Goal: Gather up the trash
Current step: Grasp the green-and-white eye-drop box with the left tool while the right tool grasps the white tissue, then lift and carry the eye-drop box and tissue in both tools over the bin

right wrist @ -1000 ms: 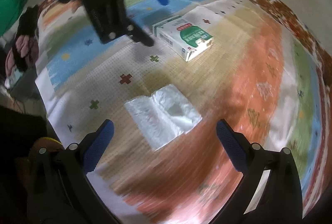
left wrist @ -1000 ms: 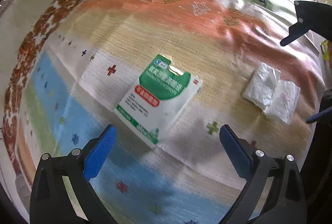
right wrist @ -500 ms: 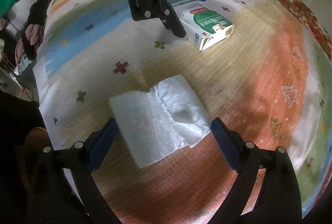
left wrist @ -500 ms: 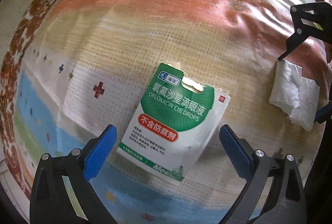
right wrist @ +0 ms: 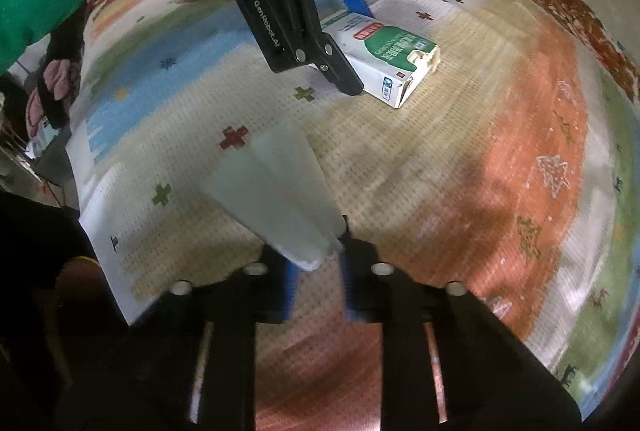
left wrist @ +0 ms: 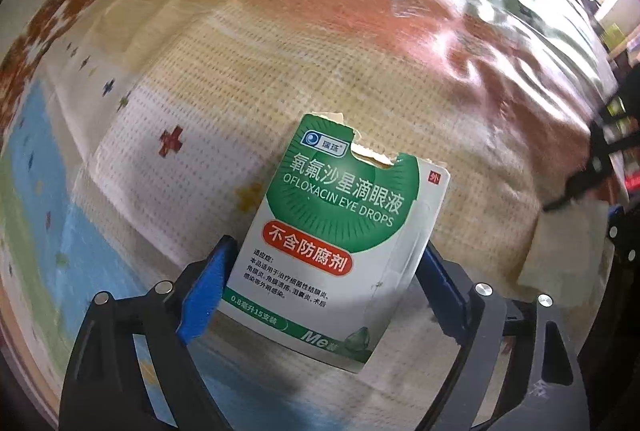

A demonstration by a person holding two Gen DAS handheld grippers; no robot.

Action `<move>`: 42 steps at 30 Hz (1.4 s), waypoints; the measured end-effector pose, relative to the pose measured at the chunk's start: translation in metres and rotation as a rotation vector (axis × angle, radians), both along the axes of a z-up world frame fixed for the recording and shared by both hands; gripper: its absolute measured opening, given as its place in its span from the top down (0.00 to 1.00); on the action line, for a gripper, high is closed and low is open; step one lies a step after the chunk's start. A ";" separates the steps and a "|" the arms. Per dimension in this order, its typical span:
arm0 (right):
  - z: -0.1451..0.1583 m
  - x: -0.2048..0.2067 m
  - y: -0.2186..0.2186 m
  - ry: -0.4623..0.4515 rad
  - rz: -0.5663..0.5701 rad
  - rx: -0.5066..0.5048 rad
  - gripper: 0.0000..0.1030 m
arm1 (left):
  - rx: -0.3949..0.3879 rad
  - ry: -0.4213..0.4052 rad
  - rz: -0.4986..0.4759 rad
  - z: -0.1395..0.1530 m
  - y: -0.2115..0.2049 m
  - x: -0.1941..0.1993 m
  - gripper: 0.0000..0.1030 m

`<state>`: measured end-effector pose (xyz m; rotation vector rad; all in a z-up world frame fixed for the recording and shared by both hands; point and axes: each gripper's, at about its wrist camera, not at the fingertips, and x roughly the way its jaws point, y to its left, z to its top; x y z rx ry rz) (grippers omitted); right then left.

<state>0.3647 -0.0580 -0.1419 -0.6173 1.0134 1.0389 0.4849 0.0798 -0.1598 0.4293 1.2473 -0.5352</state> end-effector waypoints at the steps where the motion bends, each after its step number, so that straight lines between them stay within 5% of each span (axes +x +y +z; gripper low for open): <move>1: 0.000 -0.001 0.000 -0.005 -0.004 -0.004 0.90 | 0.000 -0.001 0.020 0.000 0.001 -0.002 0.18; 8: 0.003 -0.019 0.007 -0.055 -0.033 -0.060 0.96 | 0.007 -0.071 0.254 0.003 0.003 -0.039 0.21; 13: 0.011 -0.031 0.005 -0.059 -0.084 -0.073 0.97 | -0.011 -0.126 0.506 0.008 0.016 -0.068 0.24; 21: 0.039 -0.051 -0.019 -0.136 -0.297 -0.016 0.97 | -0.116 -0.139 0.858 0.040 0.020 -0.122 0.24; 32: 0.078 -0.101 -0.049 -0.137 -0.445 0.144 0.97 | -0.232 -0.190 1.001 0.077 0.014 -0.170 0.25; 42: 0.095 -0.129 -0.074 -0.097 -0.535 0.227 0.97 | -0.284 -0.242 1.024 0.108 0.003 -0.217 0.25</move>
